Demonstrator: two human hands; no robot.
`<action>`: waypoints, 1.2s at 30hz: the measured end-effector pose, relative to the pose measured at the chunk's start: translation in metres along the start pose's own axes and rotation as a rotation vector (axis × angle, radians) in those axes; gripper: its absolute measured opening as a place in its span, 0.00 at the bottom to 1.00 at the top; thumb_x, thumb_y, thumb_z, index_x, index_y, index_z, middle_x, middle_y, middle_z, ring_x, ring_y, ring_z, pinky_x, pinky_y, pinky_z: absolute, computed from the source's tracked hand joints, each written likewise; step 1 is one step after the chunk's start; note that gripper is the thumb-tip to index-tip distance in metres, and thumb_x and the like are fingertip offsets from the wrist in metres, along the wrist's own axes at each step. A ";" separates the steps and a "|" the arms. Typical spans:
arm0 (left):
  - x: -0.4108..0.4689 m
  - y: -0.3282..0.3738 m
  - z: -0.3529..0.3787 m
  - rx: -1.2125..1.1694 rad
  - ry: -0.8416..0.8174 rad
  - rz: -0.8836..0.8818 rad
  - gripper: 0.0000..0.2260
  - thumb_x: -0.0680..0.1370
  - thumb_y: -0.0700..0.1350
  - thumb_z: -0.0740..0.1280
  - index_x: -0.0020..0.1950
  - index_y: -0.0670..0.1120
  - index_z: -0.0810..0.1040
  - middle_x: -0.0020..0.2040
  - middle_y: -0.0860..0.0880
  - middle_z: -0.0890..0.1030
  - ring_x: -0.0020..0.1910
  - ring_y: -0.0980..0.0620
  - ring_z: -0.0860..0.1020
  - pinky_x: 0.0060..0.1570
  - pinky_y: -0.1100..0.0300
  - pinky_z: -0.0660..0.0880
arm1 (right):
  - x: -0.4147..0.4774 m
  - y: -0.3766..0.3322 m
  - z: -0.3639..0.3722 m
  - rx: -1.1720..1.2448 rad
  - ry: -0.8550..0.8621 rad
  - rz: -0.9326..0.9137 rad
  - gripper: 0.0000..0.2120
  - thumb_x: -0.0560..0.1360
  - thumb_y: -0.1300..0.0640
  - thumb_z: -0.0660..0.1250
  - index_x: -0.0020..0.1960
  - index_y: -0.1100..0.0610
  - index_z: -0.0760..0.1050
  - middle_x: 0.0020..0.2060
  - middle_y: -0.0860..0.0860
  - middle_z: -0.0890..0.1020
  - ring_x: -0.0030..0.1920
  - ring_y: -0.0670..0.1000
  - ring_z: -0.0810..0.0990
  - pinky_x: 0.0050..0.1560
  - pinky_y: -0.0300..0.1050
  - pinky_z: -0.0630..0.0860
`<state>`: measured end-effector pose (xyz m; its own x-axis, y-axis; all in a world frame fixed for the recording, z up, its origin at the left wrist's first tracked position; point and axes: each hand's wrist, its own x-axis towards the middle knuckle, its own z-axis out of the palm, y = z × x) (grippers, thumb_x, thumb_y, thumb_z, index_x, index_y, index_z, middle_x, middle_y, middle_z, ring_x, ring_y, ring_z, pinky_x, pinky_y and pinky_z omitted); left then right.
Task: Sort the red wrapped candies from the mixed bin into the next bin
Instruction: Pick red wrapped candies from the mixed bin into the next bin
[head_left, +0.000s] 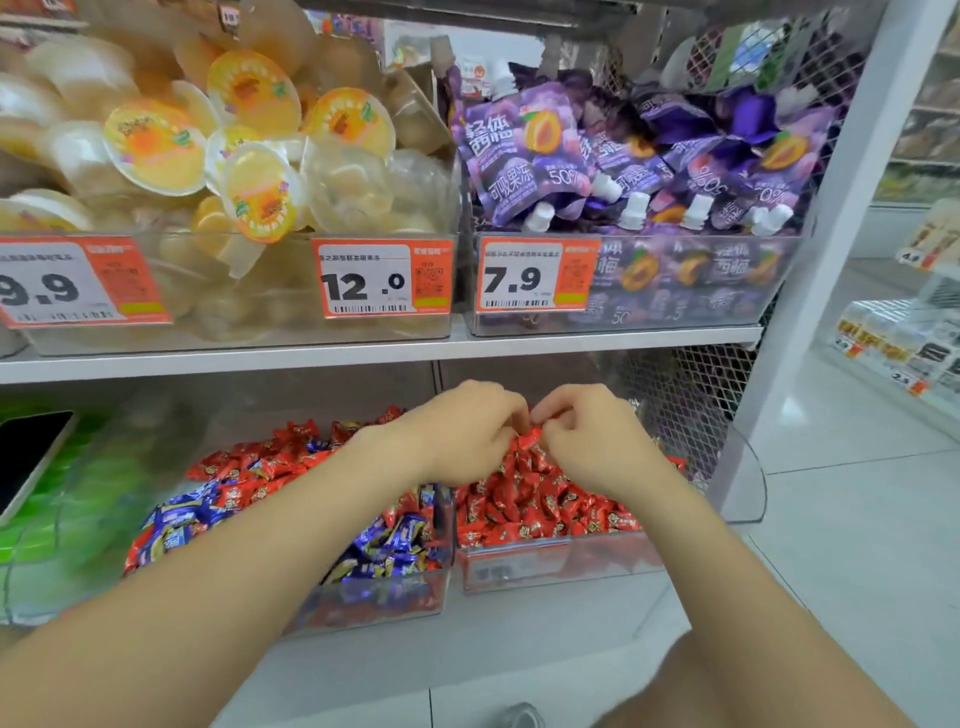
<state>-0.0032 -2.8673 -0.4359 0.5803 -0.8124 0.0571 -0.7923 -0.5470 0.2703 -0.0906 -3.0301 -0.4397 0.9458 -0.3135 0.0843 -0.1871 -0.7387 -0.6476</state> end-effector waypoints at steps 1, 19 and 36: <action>-0.013 -0.001 -0.003 0.085 0.065 0.037 0.12 0.82 0.44 0.60 0.62 0.53 0.79 0.55 0.51 0.79 0.57 0.47 0.77 0.58 0.47 0.75 | -0.004 -0.007 0.000 0.004 -0.026 -0.022 0.14 0.76 0.63 0.61 0.45 0.49 0.83 0.31 0.51 0.85 0.34 0.49 0.84 0.32 0.37 0.76; -0.154 -0.107 -0.009 -0.094 -0.179 -0.197 0.07 0.76 0.51 0.76 0.52 0.55 0.82 0.45 0.58 0.82 0.42 0.64 0.79 0.45 0.64 0.77 | 0.011 -0.100 0.098 -0.665 -0.465 -0.669 0.14 0.73 0.57 0.77 0.57 0.48 0.81 0.44 0.46 0.76 0.53 0.55 0.80 0.47 0.50 0.78; -0.172 -0.140 0.000 0.009 -0.256 -0.187 0.26 0.68 0.55 0.83 0.62 0.56 0.77 0.54 0.58 0.76 0.47 0.64 0.72 0.40 0.72 0.68 | 0.010 -0.122 0.126 -0.313 -0.581 -0.552 0.17 0.74 0.65 0.59 0.49 0.49 0.83 0.46 0.50 0.83 0.46 0.53 0.83 0.51 0.51 0.80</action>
<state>0.0082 -2.6508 -0.4837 0.6510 -0.7211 -0.2370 -0.6785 -0.6928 0.2444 -0.0246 -2.8681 -0.4551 0.8927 0.4314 -0.1305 0.3563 -0.8528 -0.3818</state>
